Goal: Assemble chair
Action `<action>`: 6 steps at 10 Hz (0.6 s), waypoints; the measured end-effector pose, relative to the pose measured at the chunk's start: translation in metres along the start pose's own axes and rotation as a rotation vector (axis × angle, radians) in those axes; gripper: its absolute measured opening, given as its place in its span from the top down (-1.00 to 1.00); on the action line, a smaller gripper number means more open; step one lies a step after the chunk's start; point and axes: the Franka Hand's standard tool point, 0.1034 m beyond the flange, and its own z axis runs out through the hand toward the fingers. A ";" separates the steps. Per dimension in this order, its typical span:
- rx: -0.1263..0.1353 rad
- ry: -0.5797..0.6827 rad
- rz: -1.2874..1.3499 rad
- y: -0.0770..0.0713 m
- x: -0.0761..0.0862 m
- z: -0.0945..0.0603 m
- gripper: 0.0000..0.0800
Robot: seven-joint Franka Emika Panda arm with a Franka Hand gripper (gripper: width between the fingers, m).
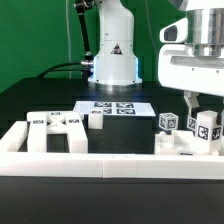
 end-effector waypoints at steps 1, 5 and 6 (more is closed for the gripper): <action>-0.001 -0.001 -0.044 0.000 -0.001 0.000 -0.40; -0.005 -0.002 -0.506 -0.005 -0.013 0.001 -0.62; -0.005 -0.003 -0.667 -0.003 -0.009 0.001 -0.62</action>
Offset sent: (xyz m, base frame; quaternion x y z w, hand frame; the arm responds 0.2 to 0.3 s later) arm -0.0012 0.0200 0.0036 -0.0087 -0.0112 -0.3236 0.9461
